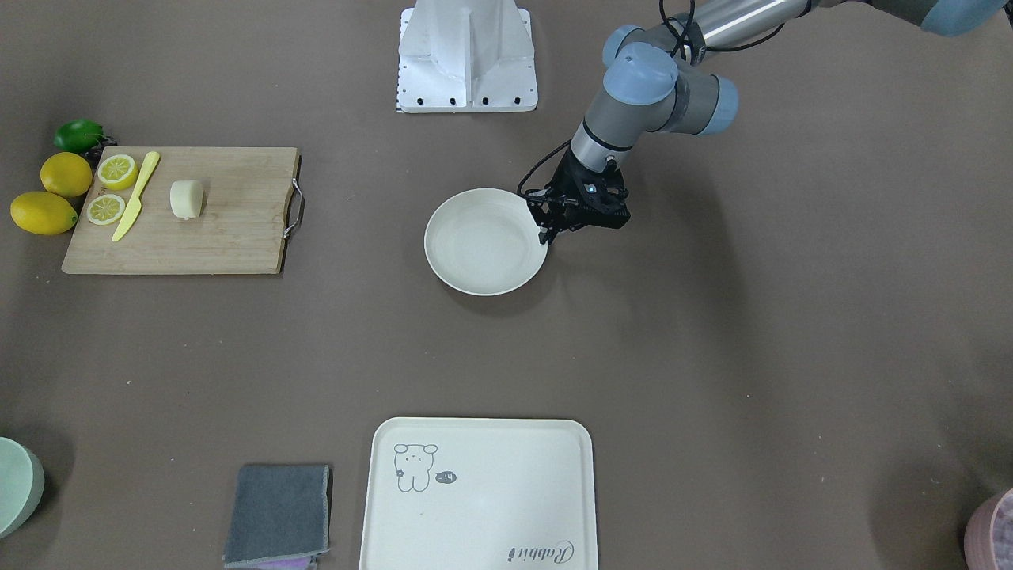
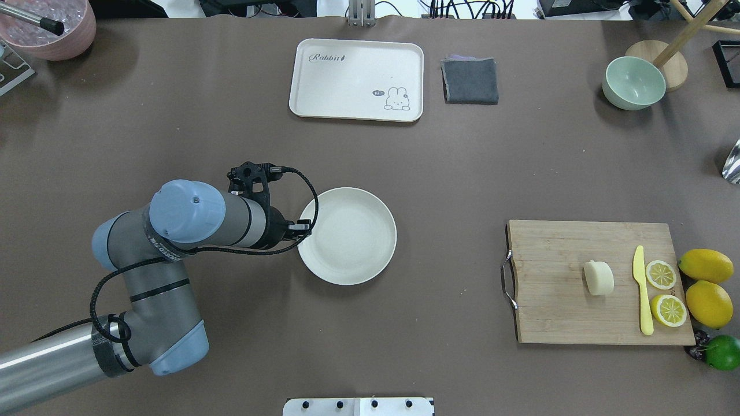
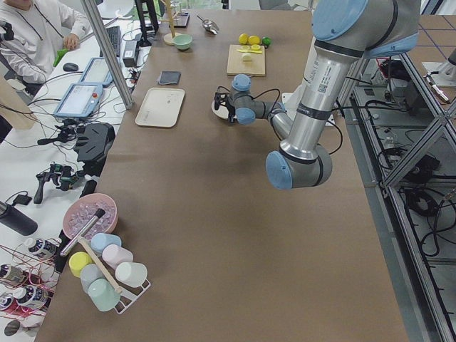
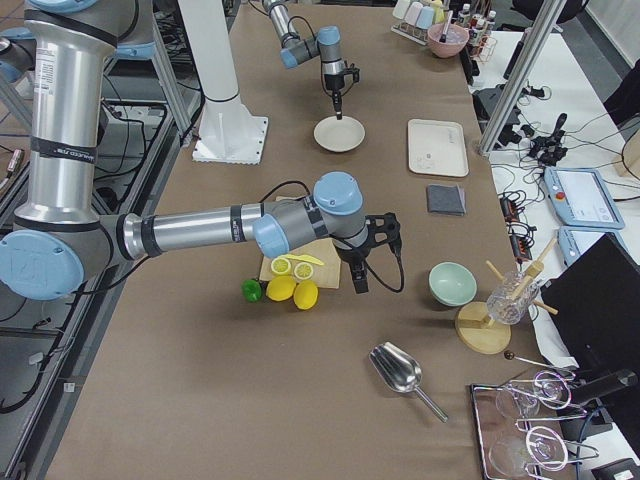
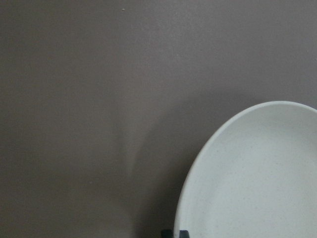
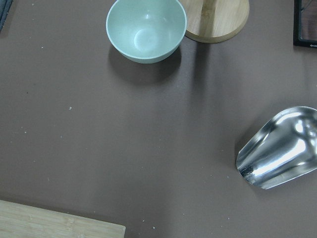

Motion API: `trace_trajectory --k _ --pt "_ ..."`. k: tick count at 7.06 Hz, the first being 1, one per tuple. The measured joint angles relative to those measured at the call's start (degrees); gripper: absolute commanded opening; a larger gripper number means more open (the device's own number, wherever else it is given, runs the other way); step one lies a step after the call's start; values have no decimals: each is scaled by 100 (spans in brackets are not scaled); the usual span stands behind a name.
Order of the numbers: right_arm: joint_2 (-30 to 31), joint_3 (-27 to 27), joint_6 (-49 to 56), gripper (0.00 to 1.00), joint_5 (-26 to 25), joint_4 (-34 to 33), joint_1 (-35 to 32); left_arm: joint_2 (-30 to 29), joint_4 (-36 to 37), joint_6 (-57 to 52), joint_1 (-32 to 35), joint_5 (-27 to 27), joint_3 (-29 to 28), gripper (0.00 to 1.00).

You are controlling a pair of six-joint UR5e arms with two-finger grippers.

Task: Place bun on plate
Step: 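Grip the plate rim with the left gripper and slide it toward the table center, then release the plate and withdraw the left gripper while the right gripper reaches toward the bun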

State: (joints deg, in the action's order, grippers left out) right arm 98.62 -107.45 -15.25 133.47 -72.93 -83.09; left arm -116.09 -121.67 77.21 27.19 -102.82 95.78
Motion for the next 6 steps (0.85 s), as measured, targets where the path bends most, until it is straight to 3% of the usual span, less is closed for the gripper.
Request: trace_trajectory --k 3,6 --pt "-60 -372 -1135 99 -117 -1 474 194 25 -32 313 -100 409 98" --pt "-366 -693 -2829 99 -1120 -9 1868 814 37 -837 1728 -1324 578 98"
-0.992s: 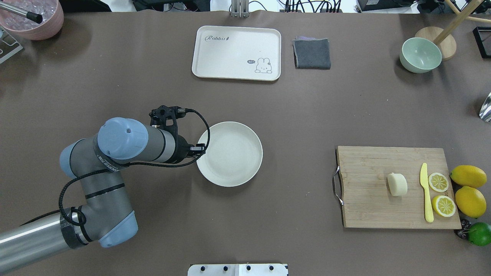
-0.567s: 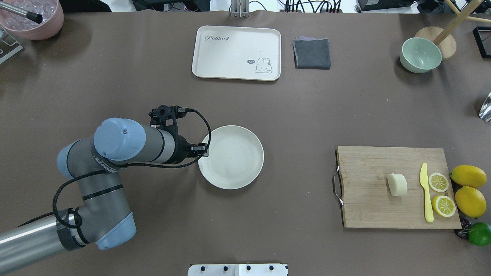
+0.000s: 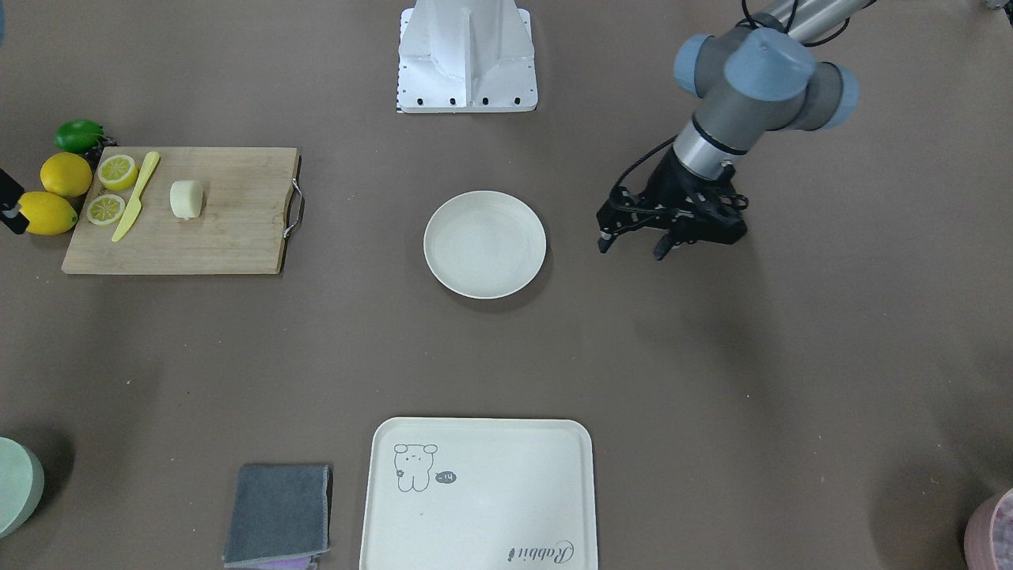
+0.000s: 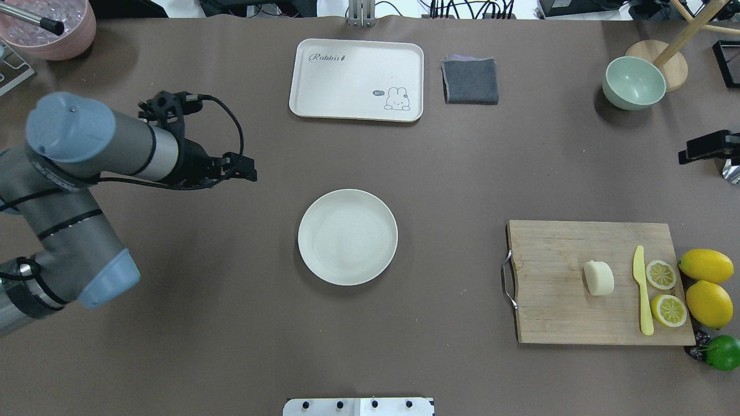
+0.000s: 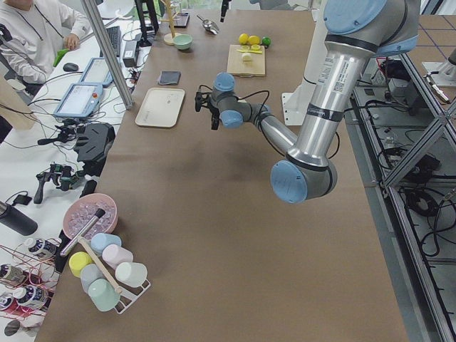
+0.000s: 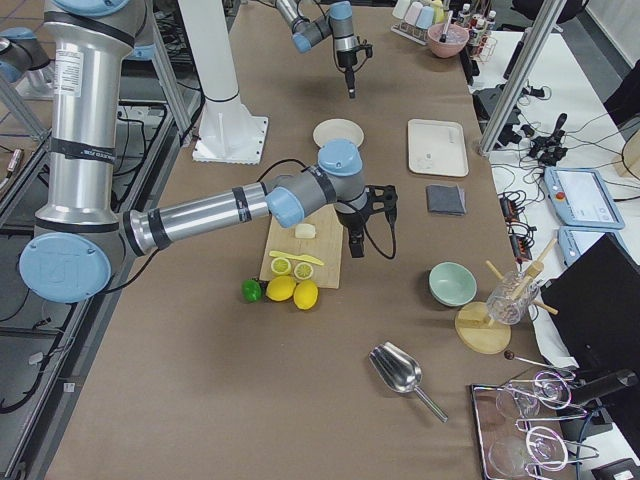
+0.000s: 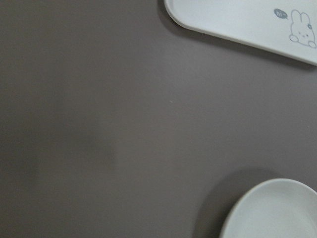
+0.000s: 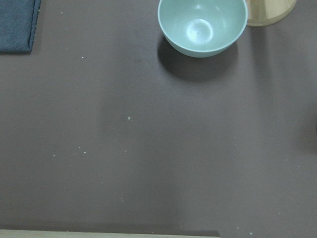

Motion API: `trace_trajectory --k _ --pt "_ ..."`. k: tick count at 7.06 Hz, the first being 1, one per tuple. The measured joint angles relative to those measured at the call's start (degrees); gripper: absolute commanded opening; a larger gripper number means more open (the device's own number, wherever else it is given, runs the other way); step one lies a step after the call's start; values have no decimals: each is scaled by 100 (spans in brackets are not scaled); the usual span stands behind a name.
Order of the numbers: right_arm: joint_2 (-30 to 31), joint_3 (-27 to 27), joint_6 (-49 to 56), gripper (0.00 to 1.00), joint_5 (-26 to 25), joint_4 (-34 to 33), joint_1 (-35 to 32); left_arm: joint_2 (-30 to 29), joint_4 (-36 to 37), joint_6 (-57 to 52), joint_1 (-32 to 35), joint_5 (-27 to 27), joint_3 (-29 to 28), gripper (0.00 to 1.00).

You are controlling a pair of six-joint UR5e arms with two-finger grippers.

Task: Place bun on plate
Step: 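Release the plate and withdraw the left gripper while the right gripper reaches toward the bun, then grasp the cream bun on the cutting board with the right gripper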

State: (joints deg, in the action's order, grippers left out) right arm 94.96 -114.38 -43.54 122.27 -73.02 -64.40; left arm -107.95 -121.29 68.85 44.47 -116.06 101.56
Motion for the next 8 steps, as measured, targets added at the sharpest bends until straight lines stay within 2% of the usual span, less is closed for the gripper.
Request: trace_trajectory --k 2,4,6,7,8 --pt "-267 -53 -1011 99 -715 19 1050 634 16 -1320 1135 -769 -27 98" --pt "-86 -72 -1463 99 -1023 529 1762 1113 386 -2833 2222 -1469 -51 98" --pt "504 -68 -2074 99 -1517 1445 2523 1314 614 -3468 2677 -1666 -26 98" --pt "733 -62 -2268 98 -1771 1639 2872 1353 633 -3538 2733 -1677 -16 98" --pt "876 -53 -2415 90 -1963 1712 3167 1366 639 -3561 2752 -1670 -15 98"
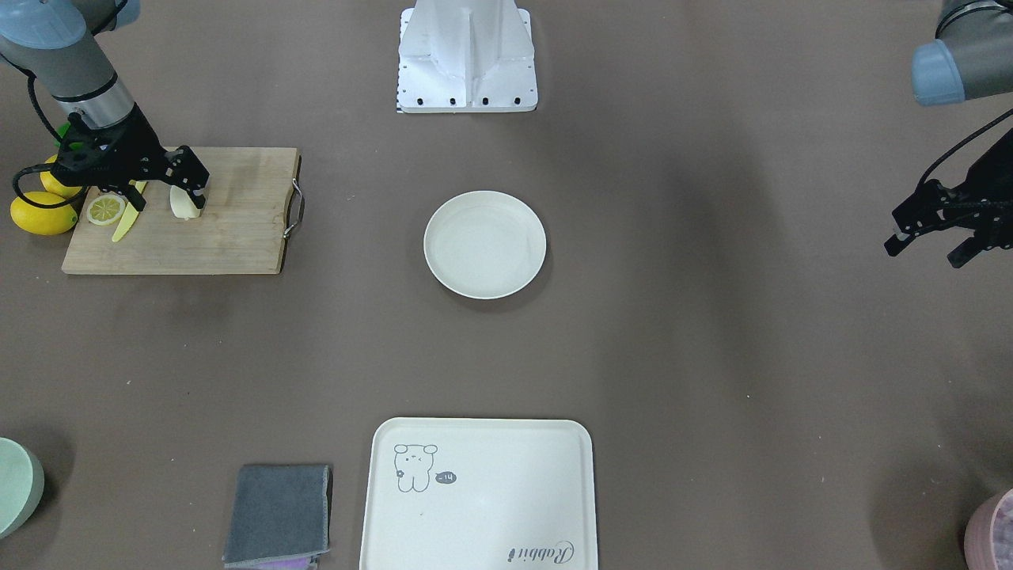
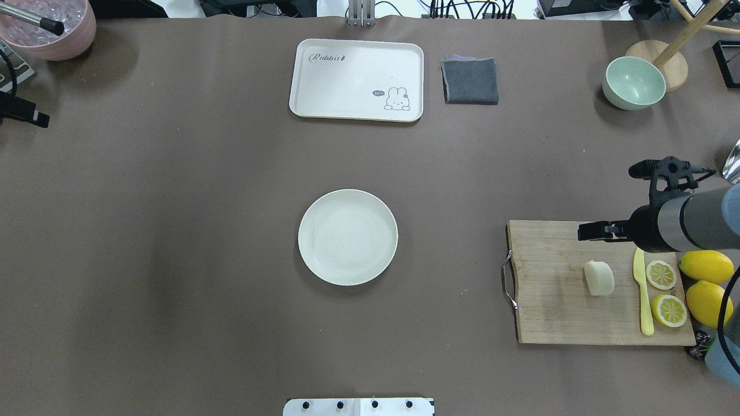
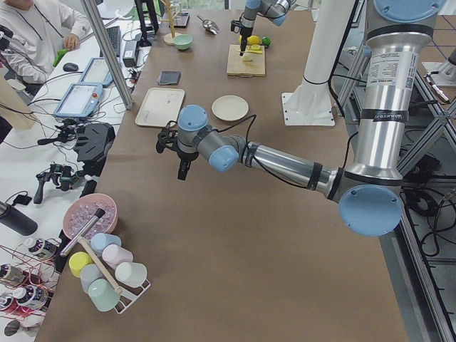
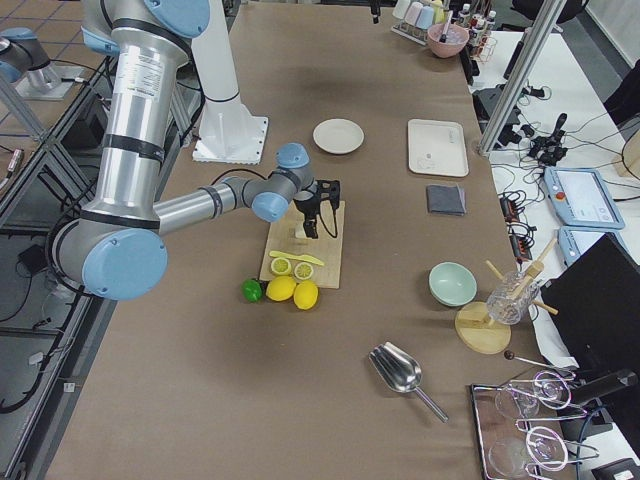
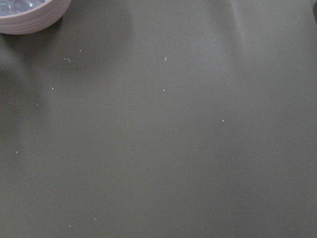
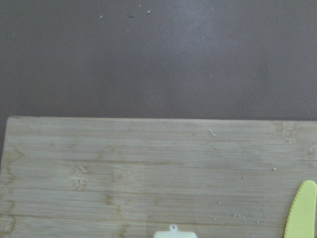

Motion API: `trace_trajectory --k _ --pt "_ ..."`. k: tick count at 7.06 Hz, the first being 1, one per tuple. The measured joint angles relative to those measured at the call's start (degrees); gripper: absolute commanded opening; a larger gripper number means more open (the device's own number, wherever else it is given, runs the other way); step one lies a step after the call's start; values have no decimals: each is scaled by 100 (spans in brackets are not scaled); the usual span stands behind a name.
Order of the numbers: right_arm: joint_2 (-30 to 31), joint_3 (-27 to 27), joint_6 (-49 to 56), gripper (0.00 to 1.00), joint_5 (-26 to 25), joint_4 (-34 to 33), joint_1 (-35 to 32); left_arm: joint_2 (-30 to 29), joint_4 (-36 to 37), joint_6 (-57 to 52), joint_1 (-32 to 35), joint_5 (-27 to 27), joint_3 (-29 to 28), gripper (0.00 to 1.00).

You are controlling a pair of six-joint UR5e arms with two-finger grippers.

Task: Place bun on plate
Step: 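Grasp the cream bun on the cutting board with the right gripper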

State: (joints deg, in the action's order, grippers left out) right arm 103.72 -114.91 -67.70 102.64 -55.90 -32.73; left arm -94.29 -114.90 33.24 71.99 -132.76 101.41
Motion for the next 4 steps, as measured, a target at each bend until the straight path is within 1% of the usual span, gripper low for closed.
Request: trace_trajectory --k 1,2,4 --pt "78 7 -151 53 -150 24 243 4 2 -7 4 10 2 98" --pt "101 10 -288 35 -265 32 405 9 3 -9 6 19 2 98" --pt "100 12 -344 34 -384 29 543 14 3 -10 3 35 -12 98"
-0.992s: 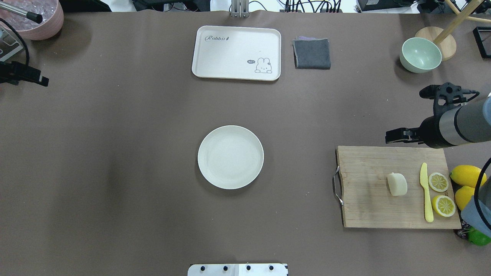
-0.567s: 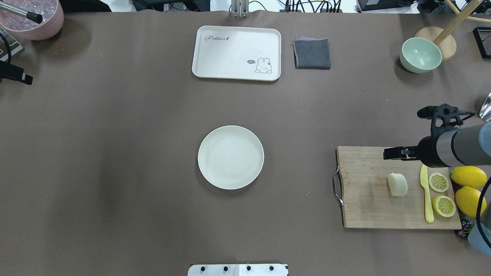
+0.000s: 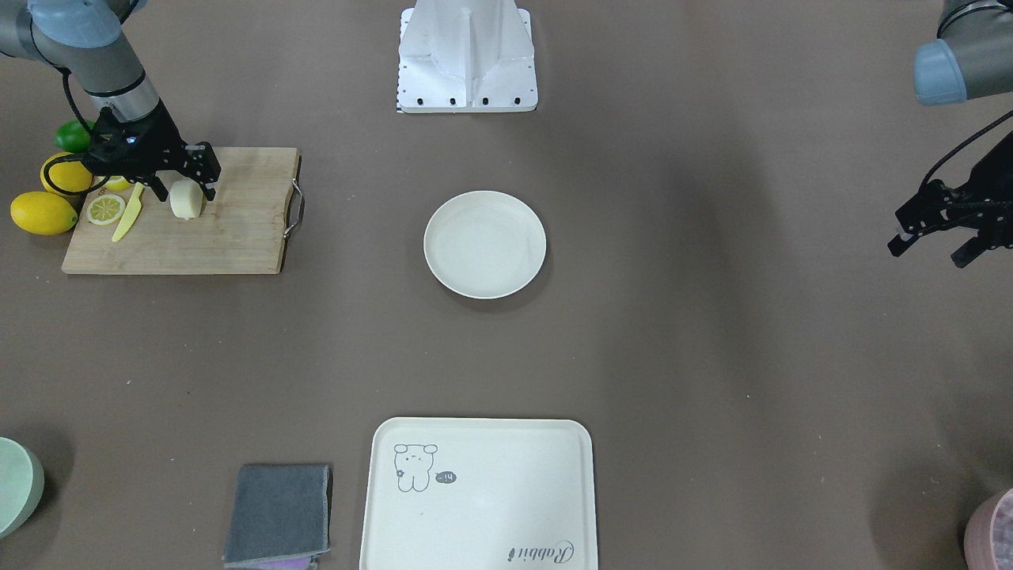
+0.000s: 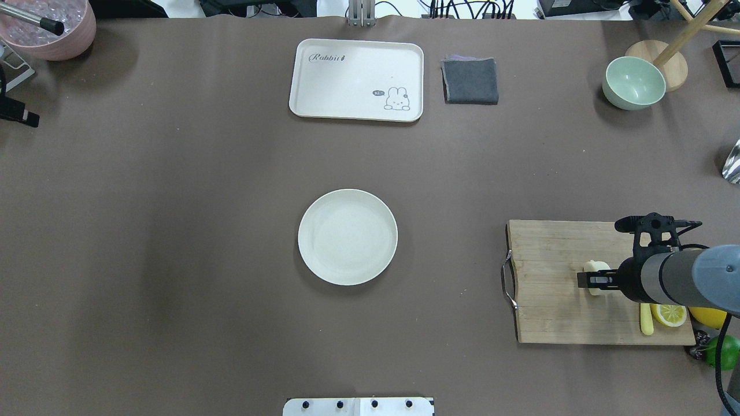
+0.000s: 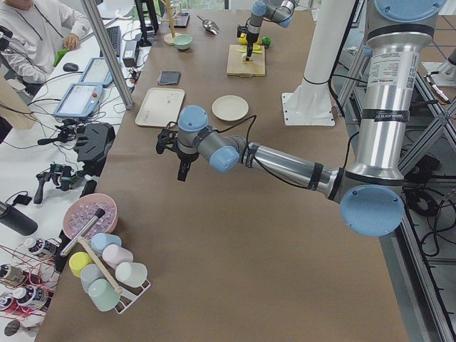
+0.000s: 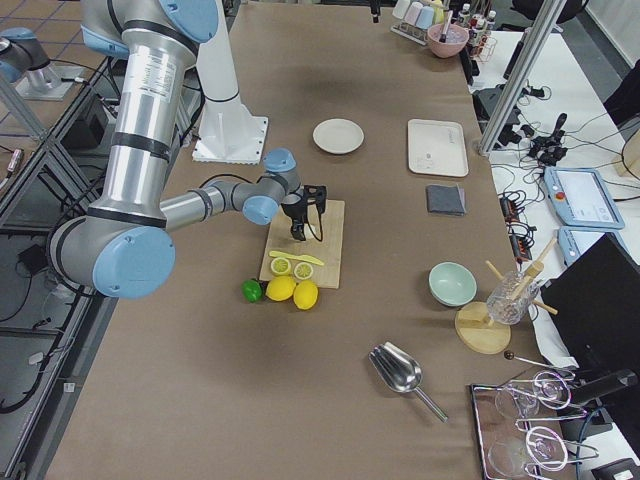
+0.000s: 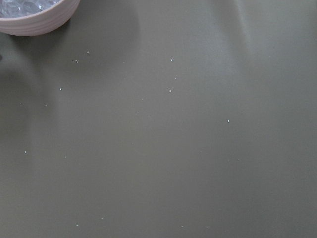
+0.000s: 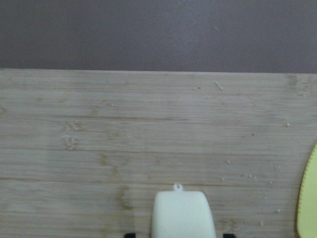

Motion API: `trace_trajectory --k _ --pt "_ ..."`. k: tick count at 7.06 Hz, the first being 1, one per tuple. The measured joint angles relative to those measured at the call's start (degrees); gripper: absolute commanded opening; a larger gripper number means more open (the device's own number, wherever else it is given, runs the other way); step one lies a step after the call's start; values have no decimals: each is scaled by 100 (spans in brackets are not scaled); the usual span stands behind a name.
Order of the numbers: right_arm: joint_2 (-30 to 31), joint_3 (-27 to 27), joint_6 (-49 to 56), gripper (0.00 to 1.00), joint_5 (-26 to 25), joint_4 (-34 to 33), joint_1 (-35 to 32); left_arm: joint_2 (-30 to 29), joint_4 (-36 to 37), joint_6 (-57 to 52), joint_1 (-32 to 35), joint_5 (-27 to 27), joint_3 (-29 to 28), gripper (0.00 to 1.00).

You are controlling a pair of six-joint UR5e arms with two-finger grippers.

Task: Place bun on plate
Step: 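Grasp the cream bun on the cutting board with the right gripper, then carry the bun with the right gripper and lower it onto the white plate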

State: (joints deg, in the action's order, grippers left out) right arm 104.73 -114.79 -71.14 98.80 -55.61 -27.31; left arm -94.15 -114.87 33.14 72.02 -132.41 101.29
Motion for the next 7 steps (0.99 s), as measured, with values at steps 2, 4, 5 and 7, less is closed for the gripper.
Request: trace_trajectory --k 2,4,5,7 --pt "-68 -18 24 35 -9 -13 5 10 0 0 -3 2 -10 98" --pt "-823 2 27 40 14 -413 -113 26 0 0 1 -6 -18 98" --pt "-1640 64 -4 40 -21 -1157 -163 37 2 0 3 -12 -23 98" --pt "-3474 534 -251 39 -139 -2543 -87 66 10 0 4 -28 -32 98"
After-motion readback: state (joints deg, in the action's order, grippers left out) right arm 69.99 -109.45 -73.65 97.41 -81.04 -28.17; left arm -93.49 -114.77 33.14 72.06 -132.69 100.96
